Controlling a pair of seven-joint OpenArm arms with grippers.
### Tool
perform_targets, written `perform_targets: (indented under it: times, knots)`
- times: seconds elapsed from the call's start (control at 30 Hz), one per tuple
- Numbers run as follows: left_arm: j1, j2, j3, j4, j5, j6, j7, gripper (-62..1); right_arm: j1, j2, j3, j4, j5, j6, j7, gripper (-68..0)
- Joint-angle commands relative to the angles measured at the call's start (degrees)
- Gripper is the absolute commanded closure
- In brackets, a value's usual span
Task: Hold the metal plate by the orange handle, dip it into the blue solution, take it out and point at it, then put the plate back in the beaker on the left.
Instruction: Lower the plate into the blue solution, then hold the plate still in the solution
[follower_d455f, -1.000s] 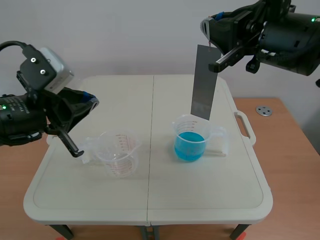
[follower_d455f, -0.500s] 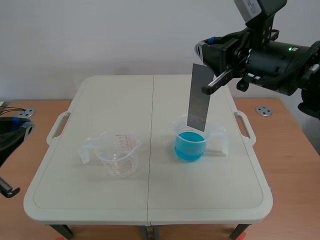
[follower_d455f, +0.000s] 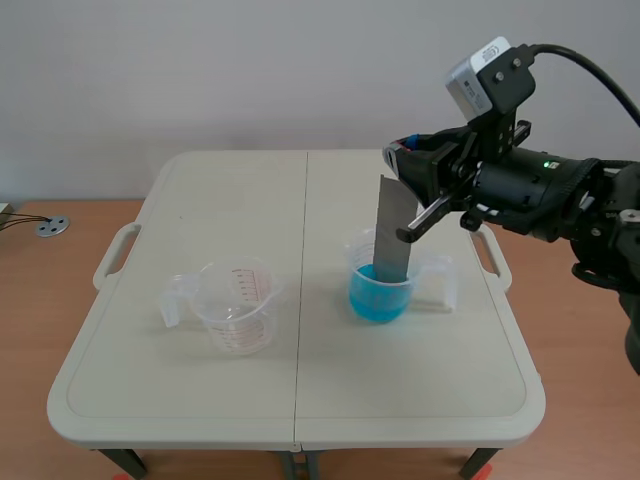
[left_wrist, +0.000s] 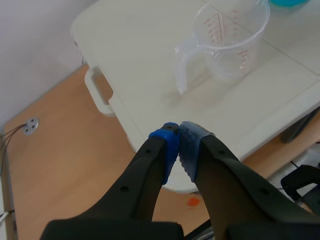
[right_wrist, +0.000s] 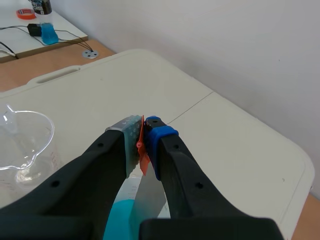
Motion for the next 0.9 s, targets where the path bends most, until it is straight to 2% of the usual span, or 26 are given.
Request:
perform_targets:
  times: [0.0,0.33,0.87]
  knots:
    - [0.33,0.15,-0.55,0.76,-0.63,0.24,-0.9,-2.8,1.07,0.11,-0.33,-0.61,-0.48,0.42,1.81,-1.3]
    - [1.2,0.31,-0.55,0.7,-0.63,0.24,-1.62,-2.8,1.81,0.13,-1.2,-7.93,-6.54,0.42,8.66,-1.3]
    - [1.2,0.31,-0.55,0.7,-0.63,0.22,-1.55,-2.8,1.81,0.13,-1.2,-8.55,-8.44,0.42,8.92,-1.3]
